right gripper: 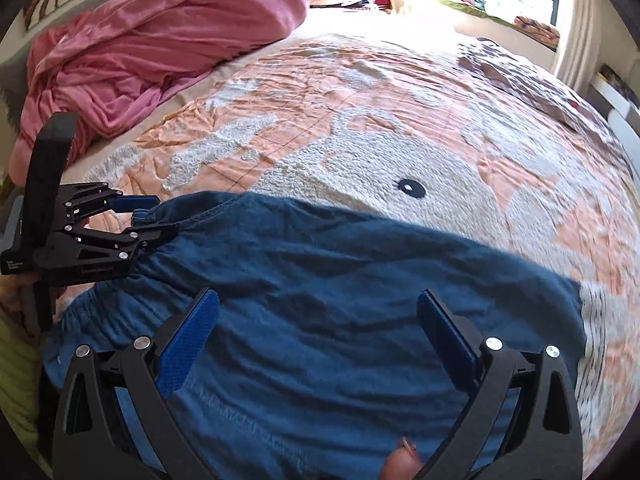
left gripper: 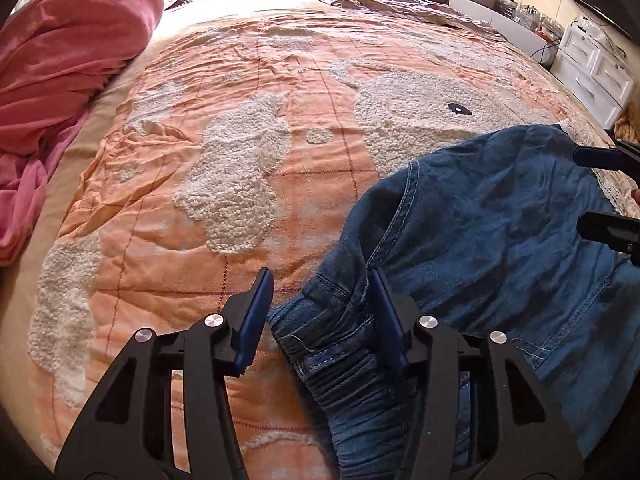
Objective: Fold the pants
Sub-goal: 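Grasp the elastic denim waistband with the left tool while the right tool grasps it too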
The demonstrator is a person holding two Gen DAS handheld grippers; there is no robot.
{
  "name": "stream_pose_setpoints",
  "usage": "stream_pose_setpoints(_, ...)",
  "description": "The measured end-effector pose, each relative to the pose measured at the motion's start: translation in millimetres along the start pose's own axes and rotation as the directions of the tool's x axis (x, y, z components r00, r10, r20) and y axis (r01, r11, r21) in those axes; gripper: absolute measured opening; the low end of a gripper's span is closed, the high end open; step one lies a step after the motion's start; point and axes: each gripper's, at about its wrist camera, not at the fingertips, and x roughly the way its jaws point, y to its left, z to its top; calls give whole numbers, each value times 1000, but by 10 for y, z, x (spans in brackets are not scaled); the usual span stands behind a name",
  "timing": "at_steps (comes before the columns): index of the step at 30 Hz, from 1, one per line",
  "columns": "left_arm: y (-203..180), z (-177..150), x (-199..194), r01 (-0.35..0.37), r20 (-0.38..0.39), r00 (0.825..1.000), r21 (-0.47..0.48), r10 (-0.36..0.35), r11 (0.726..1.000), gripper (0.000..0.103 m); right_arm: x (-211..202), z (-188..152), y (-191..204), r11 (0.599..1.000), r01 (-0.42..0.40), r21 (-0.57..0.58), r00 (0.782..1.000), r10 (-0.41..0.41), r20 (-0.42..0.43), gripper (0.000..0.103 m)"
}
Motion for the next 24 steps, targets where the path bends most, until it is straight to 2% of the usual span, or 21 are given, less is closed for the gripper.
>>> stream_pose_setpoints(4,75,10,6,58,12,998,-25,-58,998,28,228,219,58,995,-14,-100,1000,11,-27,99)
stream_pose_setpoints(6,127,13,-16,92,21,996,-53,-91,994,26,360,324,78,989,-6,-148,999,-1,-48,99)
stream_pose_setpoints(12,108,0,-279,130,103,987,-32,-126,991,25,687,574,162,952,-24,-305,996,-5,-93,98)
stream_pose_setpoints(15,85,-20,-347,123,126,985,-10,-121,992,25,781,677,233,926,-74,-371,993,32,-118,96)
stream_pose_setpoints(17,65,-16,-358,115,132,985,5,-115,993,25,842,723,300,900,-101,-424,990,47,-135,80)
stream_pose_setpoints(18,45,-14,-369,119,136,983,18,-120,993,25,874,734,329,892,-117,-437,987,56,-150,64)
stream_pose_setpoints(19,40,-16,-372,119,139,983,20,-120,993,25,918,735,365,882,-152,-446,981,78,-180,54)
stream_pose_setpoints(20,42,-18,-368,120,138,983,21,-122,993,25,942,721,415,873,-167,-459,978,86,-192,48)
stream_pose_setpoints(21,43,-17,-355,118,136,983,23,-121,993,25,944,699,464,865,-179,-469,976,96,-196,32)
stream_pose_setpoints(22,50,-19,-342,110,134,985,22,-112,994,25,924,662,512,857,-192,-479,975,110,-195,22)
stream_pose_setpoints(23,62,-26,-334,105,132,986,19,-107,994,25,888,624,545,853,-177,-491,979,103,-175,18)
stream_pose_setpoints(24,78,-26,-329,102,131,986,14,-103,995,25,846,589,558,856,-147,-495,986,85,-147,9)
